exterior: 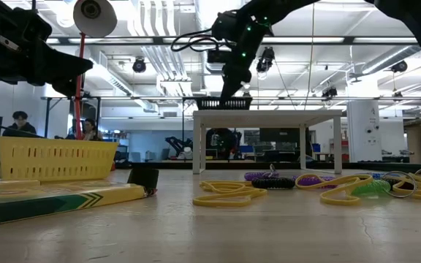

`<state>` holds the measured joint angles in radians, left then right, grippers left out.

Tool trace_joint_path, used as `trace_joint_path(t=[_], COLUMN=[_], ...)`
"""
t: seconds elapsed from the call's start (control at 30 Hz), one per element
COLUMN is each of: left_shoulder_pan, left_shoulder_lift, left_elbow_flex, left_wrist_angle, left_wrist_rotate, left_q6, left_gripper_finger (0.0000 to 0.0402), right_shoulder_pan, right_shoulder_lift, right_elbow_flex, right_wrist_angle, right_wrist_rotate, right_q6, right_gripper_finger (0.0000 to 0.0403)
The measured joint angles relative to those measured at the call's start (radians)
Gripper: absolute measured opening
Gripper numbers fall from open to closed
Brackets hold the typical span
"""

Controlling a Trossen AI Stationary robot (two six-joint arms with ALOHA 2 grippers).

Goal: Pick & Place Office Desk Supplies
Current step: Put the black bin on the shelf

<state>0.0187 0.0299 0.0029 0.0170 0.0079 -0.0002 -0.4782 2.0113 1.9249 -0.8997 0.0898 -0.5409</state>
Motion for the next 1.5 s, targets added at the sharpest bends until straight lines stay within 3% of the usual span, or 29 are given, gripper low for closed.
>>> trace_joint_path(t=[1.3,1.5], left_shoulder_pan=[0.0,0.0], left_shoulder_lift=[0.0,0.0], left_elbow_flex=[0.0,0.0], left_wrist_angle=[0.0,0.0], left_wrist_rotate=[0.0,0.0], left_q6=[0.001,0.001], left_gripper_finger=[0.0015,0.0015], right_shoulder_pan=[0.01,0.01], right_shoulder_lift=[-0.001,-0.001], right_elbow_flex=[0.033,0.033], right_wrist_angle=[-0.066,-0.073], right_wrist_rotate=[-0.012,-0.011], right_q6=[-0.001,-0.006], right_gripper_finger=[0.003,0.0079])
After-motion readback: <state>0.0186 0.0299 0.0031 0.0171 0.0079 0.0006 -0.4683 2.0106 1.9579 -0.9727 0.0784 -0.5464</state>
